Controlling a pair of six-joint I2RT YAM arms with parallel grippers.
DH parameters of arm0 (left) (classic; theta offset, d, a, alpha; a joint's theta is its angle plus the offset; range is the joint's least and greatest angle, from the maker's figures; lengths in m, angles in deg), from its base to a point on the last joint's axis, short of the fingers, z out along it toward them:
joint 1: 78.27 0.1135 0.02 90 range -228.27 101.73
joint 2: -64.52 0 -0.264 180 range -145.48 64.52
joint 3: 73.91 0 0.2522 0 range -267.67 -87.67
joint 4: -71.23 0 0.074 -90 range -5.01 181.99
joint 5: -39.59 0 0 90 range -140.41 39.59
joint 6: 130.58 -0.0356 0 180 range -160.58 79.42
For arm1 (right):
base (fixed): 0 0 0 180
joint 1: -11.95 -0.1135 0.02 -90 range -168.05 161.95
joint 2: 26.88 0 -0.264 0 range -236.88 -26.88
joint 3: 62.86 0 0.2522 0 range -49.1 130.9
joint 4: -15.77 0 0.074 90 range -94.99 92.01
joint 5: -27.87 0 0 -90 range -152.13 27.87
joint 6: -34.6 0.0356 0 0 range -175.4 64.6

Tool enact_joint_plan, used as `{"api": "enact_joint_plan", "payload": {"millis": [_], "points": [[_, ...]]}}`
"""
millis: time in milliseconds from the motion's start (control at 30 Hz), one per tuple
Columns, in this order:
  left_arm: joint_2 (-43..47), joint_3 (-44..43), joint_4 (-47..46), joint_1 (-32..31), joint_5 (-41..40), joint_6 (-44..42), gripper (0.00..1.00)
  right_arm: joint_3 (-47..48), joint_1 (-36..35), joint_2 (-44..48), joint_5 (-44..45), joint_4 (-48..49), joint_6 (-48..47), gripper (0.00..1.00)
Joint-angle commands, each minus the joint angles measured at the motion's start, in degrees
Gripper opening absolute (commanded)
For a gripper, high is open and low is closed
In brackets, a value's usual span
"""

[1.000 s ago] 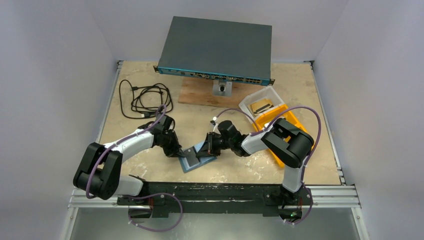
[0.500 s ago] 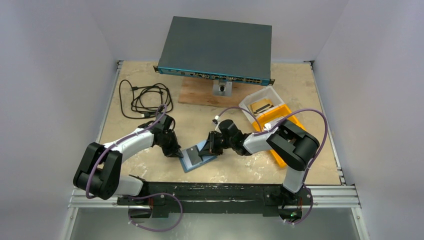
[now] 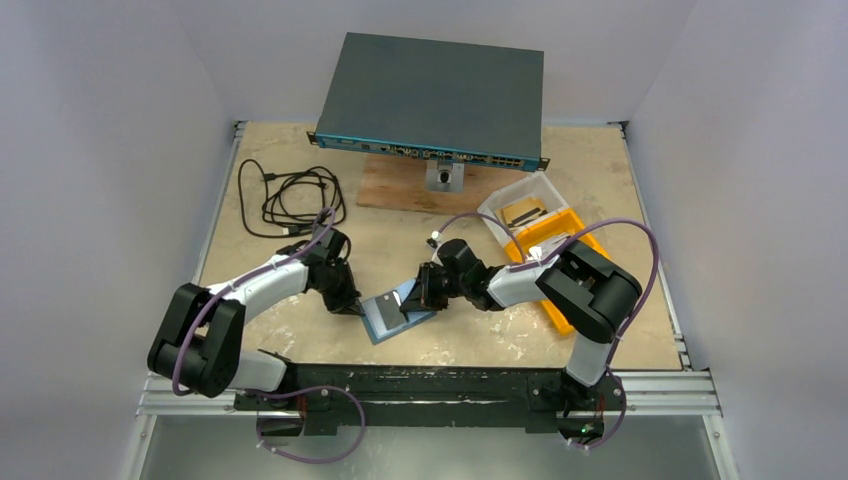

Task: Take the credit cards out of the card holder
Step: Remove the credit card from the card holder.

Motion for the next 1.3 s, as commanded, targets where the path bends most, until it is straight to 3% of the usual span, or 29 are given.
{"api": "enact_joint_plan", "payload": {"millis": [0,200,467,800,1267], "points": [[3.4,-2.8,0.2,-0.6,0.6,-1.9,0.0,-0.2,0.2,0.6,3.1,-1.0,-0.7,0.0],[5.0,-4.6,-3.0,-3.8,4.3,-0.1,0.04,-0.6,-0.2,0.0,3.0,0.1,0.5,0.0],[-2.3,-4.3,-8.0,-4.9,4.9,1.2,0.0,-0.3,-0.5,0.3,3.7,-1.0,0.2,0.0],[-6.6,-5.9,-0.7,-4.9,-2.6,0.8,0.0,0.1,-0.4,1.7,5.0,-4.1,-1.3,0.0],[-8.8,-6.1,1.9,-4.8,-5.9,0.3,0.0,-0.2,0.3,3.0,7.0,-6.2,-3.3,0.0]]}}
